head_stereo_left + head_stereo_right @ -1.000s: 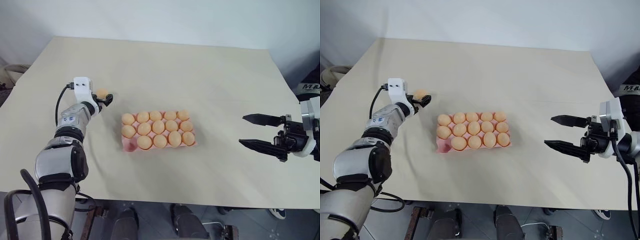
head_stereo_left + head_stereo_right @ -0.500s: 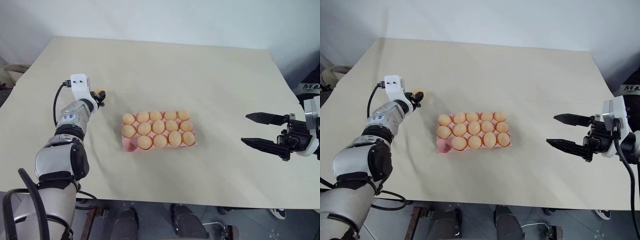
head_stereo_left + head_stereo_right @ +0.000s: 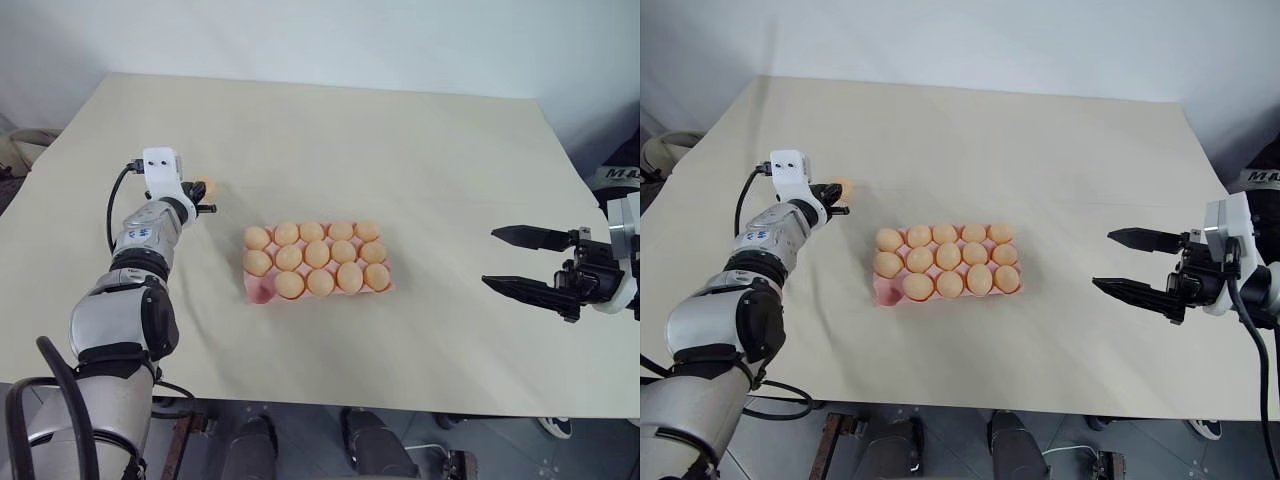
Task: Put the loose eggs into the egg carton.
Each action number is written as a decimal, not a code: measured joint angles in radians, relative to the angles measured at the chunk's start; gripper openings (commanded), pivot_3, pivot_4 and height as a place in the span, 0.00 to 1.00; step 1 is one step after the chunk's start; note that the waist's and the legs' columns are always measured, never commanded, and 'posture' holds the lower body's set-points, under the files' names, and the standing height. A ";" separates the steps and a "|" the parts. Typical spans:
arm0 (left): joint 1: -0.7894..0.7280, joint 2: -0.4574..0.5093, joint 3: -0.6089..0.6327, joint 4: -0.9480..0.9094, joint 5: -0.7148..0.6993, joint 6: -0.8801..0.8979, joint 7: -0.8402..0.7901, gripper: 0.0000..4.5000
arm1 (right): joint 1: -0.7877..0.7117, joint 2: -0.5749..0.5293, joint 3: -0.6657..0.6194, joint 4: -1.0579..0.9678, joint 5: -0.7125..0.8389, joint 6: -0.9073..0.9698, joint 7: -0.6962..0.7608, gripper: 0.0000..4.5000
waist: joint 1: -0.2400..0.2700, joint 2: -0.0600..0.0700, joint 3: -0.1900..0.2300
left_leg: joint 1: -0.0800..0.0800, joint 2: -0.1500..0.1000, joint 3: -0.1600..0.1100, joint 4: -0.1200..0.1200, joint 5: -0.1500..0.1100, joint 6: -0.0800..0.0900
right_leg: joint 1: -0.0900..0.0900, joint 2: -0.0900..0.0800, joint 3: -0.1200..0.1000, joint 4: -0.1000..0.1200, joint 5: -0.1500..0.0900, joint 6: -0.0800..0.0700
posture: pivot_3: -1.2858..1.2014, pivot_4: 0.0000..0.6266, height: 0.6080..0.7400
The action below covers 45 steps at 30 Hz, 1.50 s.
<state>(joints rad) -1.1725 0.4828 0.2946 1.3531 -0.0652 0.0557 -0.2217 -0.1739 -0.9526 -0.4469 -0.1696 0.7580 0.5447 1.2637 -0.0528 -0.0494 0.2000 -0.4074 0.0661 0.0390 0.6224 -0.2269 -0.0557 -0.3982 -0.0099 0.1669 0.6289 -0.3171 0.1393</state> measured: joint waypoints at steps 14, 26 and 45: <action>0.081 0.007 -0.079 -0.315 -0.067 -0.032 -0.655 0.12 | 0.009 0.001 -0.004 -0.005 0.001 -0.014 -0.009 1.00 | -0.005 0.001 0.000 | 0.000 0.000 0.001 -0.001 0.000 0.000 | 0.000 0.000 0.000 0.000 0.000 -0.001 | 0.52 0.24 1.00; 0.613 0.248 -0.216 -1.253 -0.288 0.406 -1.063 0.12 | 0.054 0.016 -0.041 -0.011 0.017 -0.046 0.008 1.00 | -0.007 0.002 0.000 | 0.003 0.001 0.000 0.009 0.001 0.002 | 0.003 -0.001 0.001 0.008 -0.008 -0.013 | 0.52 0.24 1.00; 0.635 0.366 -0.297 -1.305 -0.278 0.453 -1.079 0.12 | 0.091 0.061 -0.030 -0.027 0.014 -0.070 -0.043 1.00 | -0.032 0.002 0.000 | 0.002 0.000 -0.001 0.006 0.000 0.003 | 0.002 -0.001 0.001 0.008 -0.007 -0.010 | 0.52 0.24 1.00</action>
<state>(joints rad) -0.5371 0.8493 -0.0022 0.0482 -0.3435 0.5083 -1.3010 -0.0833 -0.8916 -0.4766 -0.1968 0.7724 0.4752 1.2205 -0.0844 -0.0474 0.1996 -0.4050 0.0664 0.0382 0.6285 -0.2271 -0.0531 -0.3960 -0.0111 0.1681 0.6365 -0.3244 0.1297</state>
